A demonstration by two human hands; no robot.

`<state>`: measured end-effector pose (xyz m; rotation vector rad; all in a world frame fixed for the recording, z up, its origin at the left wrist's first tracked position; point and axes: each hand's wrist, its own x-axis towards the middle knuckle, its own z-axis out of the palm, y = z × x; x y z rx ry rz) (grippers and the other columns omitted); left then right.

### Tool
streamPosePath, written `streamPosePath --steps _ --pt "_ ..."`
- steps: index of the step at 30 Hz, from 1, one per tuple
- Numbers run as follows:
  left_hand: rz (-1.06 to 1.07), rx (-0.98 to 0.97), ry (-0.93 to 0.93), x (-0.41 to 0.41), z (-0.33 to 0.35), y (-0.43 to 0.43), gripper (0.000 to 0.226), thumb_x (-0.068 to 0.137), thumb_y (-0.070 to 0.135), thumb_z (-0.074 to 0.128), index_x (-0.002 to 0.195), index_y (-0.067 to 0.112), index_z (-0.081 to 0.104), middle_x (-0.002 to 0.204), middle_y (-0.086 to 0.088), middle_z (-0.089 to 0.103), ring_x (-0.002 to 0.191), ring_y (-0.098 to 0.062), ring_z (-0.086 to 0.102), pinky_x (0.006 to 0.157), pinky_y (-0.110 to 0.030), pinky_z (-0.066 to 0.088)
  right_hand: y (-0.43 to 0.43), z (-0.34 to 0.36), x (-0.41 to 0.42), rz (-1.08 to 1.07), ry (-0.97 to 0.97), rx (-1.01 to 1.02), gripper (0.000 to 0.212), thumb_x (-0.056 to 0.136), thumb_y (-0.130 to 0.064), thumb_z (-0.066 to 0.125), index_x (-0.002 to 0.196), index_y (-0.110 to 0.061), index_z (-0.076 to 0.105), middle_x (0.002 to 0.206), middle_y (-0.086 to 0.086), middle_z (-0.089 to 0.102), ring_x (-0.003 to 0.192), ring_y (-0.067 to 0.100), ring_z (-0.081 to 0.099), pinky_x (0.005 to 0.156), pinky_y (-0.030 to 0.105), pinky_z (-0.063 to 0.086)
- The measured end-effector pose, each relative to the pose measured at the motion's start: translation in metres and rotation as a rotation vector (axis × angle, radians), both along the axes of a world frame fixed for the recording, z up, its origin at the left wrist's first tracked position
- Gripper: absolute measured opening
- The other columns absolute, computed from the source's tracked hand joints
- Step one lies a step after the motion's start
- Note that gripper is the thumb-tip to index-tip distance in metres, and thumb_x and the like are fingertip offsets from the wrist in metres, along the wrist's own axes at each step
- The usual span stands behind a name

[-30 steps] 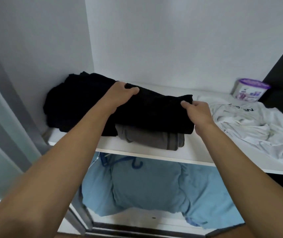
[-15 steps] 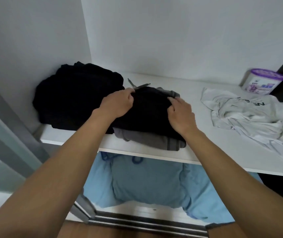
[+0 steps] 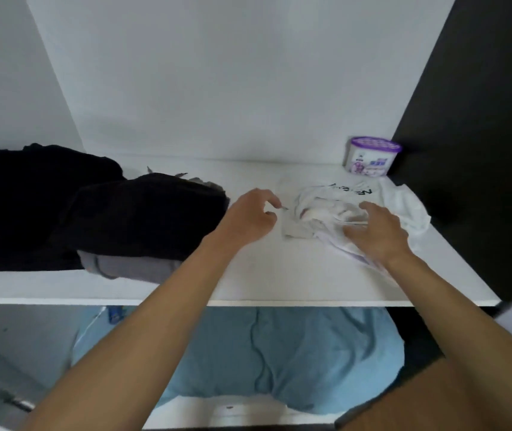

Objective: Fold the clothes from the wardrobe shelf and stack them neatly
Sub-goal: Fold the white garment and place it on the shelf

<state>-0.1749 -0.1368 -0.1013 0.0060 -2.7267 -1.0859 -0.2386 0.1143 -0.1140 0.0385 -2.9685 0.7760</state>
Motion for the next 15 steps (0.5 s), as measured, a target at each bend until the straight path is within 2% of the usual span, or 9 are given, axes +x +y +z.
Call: streamPosePath --steps 2,3,5,7,10,12,15 --pt "0.023 0.091 -0.062 -0.018 -0.012 0.029 0.03 0.087 0.011 0.055 0.108 0.027 0.067 0.125 0.003 0.064 0.085 -0.011 0.062 0.07 -0.019 0.044 0.041 -0.017 0.001 0.007 -0.139 0.018 0.071 0.081 -0.047 0.071 0.143 -0.025 0.046 0.142 0.001 0.052 0.131 0.029 0.049 0.108 0.049 0.038" --pt "0.034 0.134 -0.085 -0.027 -0.018 0.042 0.03 0.087 0.013 0.057 0.113 0.025 0.067 0.124 0.002 0.065 0.086 -0.011 0.063 0.069 -0.018 0.044 0.057 -0.028 0.002 0.042 -0.121 0.015 0.064 0.082 -0.045 0.071 0.139 -0.023 0.051 0.139 0.0 0.055 0.127 0.027 0.052 0.106 0.048 0.04" --pt "0.073 0.174 -0.112 -0.043 -0.03 0.066 0.037 0.086 0.02 0.064 0.123 0.019 0.062 0.125 -0.001 0.063 0.106 -0.018 0.063 0.078 -0.023 0.046 0.078 -0.05 0.003 0.128 0.049 -0.065 0.038 0.088 -0.03 0.07 0.123 -0.016 0.064 0.128 0.002 0.063 0.114 0.03 0.06 0.098 0.045 0.046" --pt "0.117 0.171 -0.119 -0.057 -0.038 0.085 0.053 0.083 0.026 0.071 0.133 0.016 0.054 0.133 -0.004 0.053 0.118 -0.024 0.058 0.091 -0.03 0.048 0.088 -0.063 0.003 0.205 0.15 -0.177 0.018 0.089 -0.015 0.067 0.107 -0.011 0.07 0.117 0.005 0.068 0.102 0.032 0.062 0.09 0.043 0.049" --pt "0.145 -0.045 -0.077 -0.074 -0.04 0.113 0.071 0.078 0.04 0.075 0.14 0.023 0.045 0.15 0.0 0.038 0.137 -0.023 0.042 0.112 -0.043 0.034 0.091 -0.071 0.013 0.324 0.141 -0.196 0.011 0.088 -0.015 0.069 0.098 -0.014 0.068 0.121 -0.007 0.066 0.106 0.019 0.058 0.089 0.034 0.047" --pt "0.09 -0.172 -0.114 -0.083 -0.04 0.131 0.081 0.073 0.052 0.074 0.144 0.03 0.04 0.154 0.005 0.034 0.144 -0.019 0.032 0.114 -0.045 0.025 0.094 -0.072 0.031 0.413 0.144 -0.216 0.009 0.084 -0.016 0.072 0.092 -0.014 0.069 0.12 -0.016 0.065 0.109 0.009 0.055 0.089 0.027 0.045" --pt "0.022 -0.286 -0.257 -0.088 -0.046 0.146 0.097 0.065 0.067 0.067 0.149 0.033 0.033 0.158 0.006 0.032 0.147 -0.02 0.024 0.112 -0.049 0.02 0.099 -0.069 0.062 0.51 0.104 -0.303 0.01 0.075 -0.006 0.076 0.076 -0.011 0.067 0.111 -0.012 0.071 0.103 0.007 0.058 0.089 0.024 0.044"
